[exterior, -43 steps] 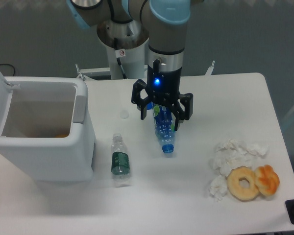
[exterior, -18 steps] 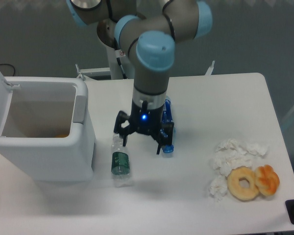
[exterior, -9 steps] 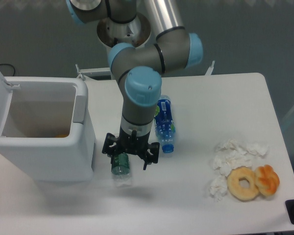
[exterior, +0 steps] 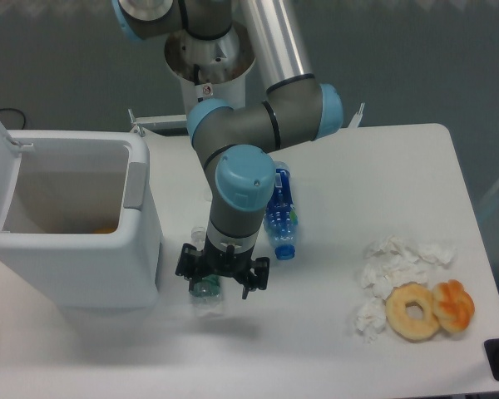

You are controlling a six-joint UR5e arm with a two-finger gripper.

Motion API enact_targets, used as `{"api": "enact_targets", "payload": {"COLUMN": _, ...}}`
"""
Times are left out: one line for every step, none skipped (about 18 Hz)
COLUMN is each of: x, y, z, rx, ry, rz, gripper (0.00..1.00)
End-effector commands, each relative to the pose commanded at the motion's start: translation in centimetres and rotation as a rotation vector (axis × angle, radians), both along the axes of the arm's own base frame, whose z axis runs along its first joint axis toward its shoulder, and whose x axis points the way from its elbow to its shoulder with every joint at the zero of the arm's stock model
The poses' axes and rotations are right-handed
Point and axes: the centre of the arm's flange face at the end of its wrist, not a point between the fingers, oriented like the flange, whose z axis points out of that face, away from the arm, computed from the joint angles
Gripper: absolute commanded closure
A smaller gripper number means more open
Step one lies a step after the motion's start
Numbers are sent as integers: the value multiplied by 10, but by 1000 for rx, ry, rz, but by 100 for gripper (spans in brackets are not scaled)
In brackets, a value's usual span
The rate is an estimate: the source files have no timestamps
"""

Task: Pick up the plastic bottle
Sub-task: 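Lower the gripper down over the green-label plastic bottle, then close the gripper fingers around the green-label bottle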

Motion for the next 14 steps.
{"api": "enact_targets", "payload": {"x": 1, "y": -1, "z": -1, "rx": -3, "ry": -3, "rz": -1, "gripper": 0}}
{"api": "enact_targets", "payload": {"x": 1, "y": -1, "z": -5, "rx": -8, "ry": -7, "rz": -2, "gripper": 0}}
{"api": "enact_targets", "payload": {"x": 2, "y": 0, "z": -6, "rx": -7, "ry": -7, "rz": -4, "gripper": 0}}
{"api": "enact_targets", "payload": {"x": 1, "y": 2, "z": -12, "rx": -13, "ry": -12, "rz": -8, "gripper": 0}}
{"api": "enact_targets", "payload": {"x": 2, "y": 5, "z": -15, "rx": -16, "ry": -15, "rz": -12, "gripper": 0}}
{"api": "enact_targets", "payload": {"x": 3, "y": 5, "z": -16, "rx": -17, "ry": -16, "rz": -15, "gripper": 0}}
{"api": "enact_targets", "payload": {"x": 6, "y": 7, "z": -19, "rx": -20, "ry": -19, "rz": -20, "gripper": 0}}
{"api": "enact_targets", "payload": {"x": 5, "y": 7, "z": -20, "rx": -22, "ry": -20, "rz": -20, "gripper": 0}}
{"api": "enact_targets", "payload": {"x": 7, "y": 7, "z": -22, "rx": -24, "ry": -22, "rz": -21, "gripper": 0}}
{"api": "enact_targets", "payload": {"x": 6, "y": 8, "z": -25, "rx": -27, "ry": -25, "rz": -23, "gripper": 0}}
{"api": "enact_targets", "payload": {"x": 7, "y": 9, "z": -29, "rx": -31, "ry": -29, "rz": -26, "gripper": 0}}
{"api": "enact_targets", "payload": {"x": 8, "y": 9, "z": -30, "rx": -33, "ry": -29, "rz": -27, "gripper": 0}}
{"api": "enact_targets", "payload": {"x": 9, "y": 10, "z": -31, "rx": -35, "ry": -30, "rz": -30, "gripper": 0}}
{"api": "enact_targets", "payload": {"x": 8, "y": 10, "z": -33, "rx": -43, "ry": -25, "rz": -29, "gripper": 0}}
